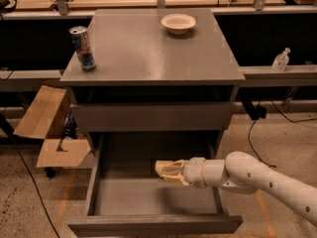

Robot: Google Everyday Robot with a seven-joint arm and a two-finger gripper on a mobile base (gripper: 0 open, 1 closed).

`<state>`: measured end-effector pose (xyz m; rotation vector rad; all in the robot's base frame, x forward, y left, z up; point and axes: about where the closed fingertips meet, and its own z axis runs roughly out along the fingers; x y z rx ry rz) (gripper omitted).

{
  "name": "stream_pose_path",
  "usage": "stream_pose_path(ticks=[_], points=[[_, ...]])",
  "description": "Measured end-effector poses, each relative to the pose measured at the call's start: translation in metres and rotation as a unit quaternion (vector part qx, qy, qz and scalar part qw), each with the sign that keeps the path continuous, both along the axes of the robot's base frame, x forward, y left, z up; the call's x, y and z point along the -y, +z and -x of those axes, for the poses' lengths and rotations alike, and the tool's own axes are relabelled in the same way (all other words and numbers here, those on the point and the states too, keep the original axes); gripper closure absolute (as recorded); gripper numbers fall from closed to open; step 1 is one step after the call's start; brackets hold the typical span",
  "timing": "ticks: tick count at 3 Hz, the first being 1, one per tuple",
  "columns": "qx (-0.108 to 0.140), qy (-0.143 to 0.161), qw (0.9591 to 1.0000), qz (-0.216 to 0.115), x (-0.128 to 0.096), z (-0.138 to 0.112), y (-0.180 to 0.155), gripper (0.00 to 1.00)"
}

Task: Place sponge into middle drawer

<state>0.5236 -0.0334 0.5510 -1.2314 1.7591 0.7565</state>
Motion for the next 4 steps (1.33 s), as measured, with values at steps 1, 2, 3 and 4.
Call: stream_pose_path(ticks=[1, 2, 3, 4], points=[[0.006, 0.019, 0.9997, 0.015, -0.003, 0.001, -0.016, 1.0], [0.003, 0.034, 0.9993, 0.016, -0.008, 0.006, -0.044, 1.0], [-0.01, 0.041, 0.999, 0.013, -0.012, 0.012, -0.083, 0.76], [-0.026, 0.045, 0.9985, 0.015, -0.015, 0.015, -0.109, 0.53]])
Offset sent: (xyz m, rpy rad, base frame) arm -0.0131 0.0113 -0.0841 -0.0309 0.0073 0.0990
